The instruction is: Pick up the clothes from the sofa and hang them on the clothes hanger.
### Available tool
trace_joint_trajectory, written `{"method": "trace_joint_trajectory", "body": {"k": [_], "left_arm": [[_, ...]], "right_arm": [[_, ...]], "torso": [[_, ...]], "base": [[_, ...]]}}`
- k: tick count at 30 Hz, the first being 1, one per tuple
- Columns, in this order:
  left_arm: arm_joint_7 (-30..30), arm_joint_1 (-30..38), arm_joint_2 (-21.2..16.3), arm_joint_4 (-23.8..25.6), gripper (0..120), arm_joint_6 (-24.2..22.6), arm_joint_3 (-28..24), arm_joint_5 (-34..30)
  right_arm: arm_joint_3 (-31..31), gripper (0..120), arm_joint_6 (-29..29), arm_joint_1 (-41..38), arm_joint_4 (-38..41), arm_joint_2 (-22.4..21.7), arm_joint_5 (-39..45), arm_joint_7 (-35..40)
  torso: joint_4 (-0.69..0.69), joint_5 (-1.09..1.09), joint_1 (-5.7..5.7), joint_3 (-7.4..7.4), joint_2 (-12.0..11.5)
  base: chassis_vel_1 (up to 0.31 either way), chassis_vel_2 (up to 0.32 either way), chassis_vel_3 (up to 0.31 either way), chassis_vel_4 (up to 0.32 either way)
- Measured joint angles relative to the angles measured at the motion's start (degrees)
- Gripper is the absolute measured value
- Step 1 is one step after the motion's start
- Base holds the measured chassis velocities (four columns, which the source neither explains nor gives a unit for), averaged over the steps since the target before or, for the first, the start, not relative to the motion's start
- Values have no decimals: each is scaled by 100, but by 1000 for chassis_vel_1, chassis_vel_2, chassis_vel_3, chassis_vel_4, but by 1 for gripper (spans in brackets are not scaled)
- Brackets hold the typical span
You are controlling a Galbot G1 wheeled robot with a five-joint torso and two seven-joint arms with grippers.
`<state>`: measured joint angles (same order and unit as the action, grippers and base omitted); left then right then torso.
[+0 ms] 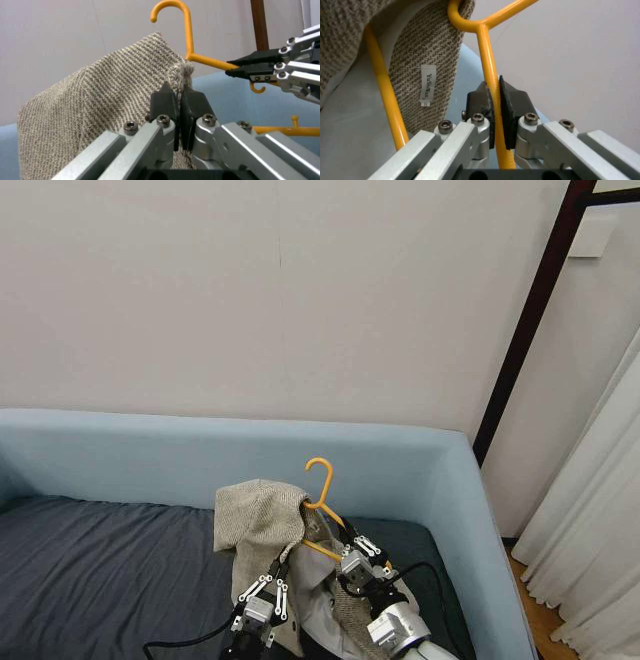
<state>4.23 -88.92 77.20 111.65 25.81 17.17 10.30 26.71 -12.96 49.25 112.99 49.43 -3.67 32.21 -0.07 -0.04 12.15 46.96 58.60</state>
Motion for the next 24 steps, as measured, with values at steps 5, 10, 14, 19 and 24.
{"method": "trace_joint_trajectory", "body": {"k": [5, 10, 14, 19, 24], "left_arm": [[19, -64, 2, 7, 4, 23, 89, 40], [55, -104, 30, 31, 1, 26, 198, 32], [59, -178, 47, 157, 0, 26, 308, 12], [61, -250, 82, 305, 0, 27, 464, -55], [129, -259, 82, 381, 0, 27, 677, -156]], "right_arm": [[-63, 3, 28, 41, 122, -112, -3, -34], [-147, 3, 30, 88, 231, -222, 3, -57], [-149, 3, 43, 108, 233, -268, -10, -65], [-129, 3, 33, 145, 190, -330, -129, -67], [-122, 3, 54, 197, 87, -403, -368, -70]], "torso": [[0, 0, 0, 0, 0], [0, -1, 0, 0, 0], [0, 0, 0, 0, 0], [0, 0, 0, 0, 0], [0, 0, 0, 0, 0]], "base": [[0, 0, 0, 0], [0, 0, 0, 0], [0, 0, 0, 0], [0, 0, 0, 0], [0, 0, 0, 0]]}}
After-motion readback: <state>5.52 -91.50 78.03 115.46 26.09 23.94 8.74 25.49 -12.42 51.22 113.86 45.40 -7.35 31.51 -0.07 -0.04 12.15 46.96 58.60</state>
